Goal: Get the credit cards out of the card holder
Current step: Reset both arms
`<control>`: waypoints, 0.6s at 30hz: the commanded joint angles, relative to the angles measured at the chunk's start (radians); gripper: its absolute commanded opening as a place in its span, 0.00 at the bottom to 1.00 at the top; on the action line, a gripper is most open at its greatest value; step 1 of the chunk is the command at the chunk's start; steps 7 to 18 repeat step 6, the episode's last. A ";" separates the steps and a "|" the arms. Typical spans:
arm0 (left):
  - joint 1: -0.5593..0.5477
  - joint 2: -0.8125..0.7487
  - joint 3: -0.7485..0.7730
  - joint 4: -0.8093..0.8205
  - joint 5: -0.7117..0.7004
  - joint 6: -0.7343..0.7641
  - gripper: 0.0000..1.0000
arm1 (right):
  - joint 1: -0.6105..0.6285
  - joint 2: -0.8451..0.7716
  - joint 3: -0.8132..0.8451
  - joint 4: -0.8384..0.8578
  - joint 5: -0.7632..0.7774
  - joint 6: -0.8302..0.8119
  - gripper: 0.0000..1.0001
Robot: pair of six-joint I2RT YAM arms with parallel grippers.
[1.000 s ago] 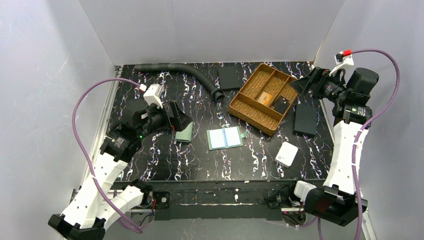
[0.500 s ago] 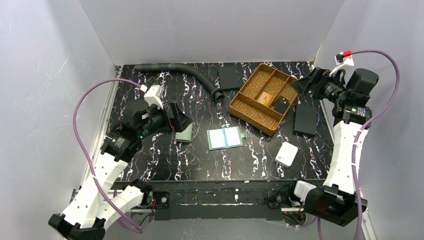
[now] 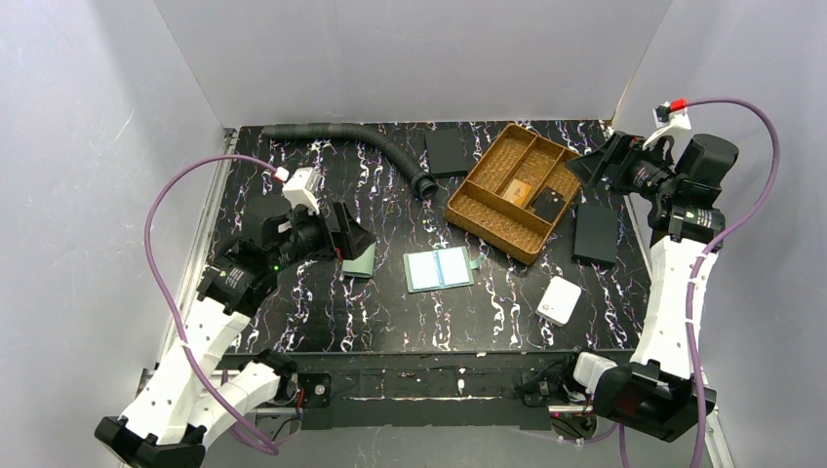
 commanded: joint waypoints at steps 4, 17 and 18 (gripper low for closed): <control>0.005 0.002 -0.012 -0.022 0.012 0.017 0.98 | -0.010 -0.033 -0.029 0.065 -0.026 0.024 0.98; 0.007 0.001 -0.017 -0.018 0.018 0.015 0.98 | -0.012 -0.041 -0.044 0.078 -0.042 0.034 0.98; 0.007 0.001 -0.017 -0.018 0.018 0.015 0.98 | -0.012 -0.041 -0.044 0.078 -0.042 0.034 0.98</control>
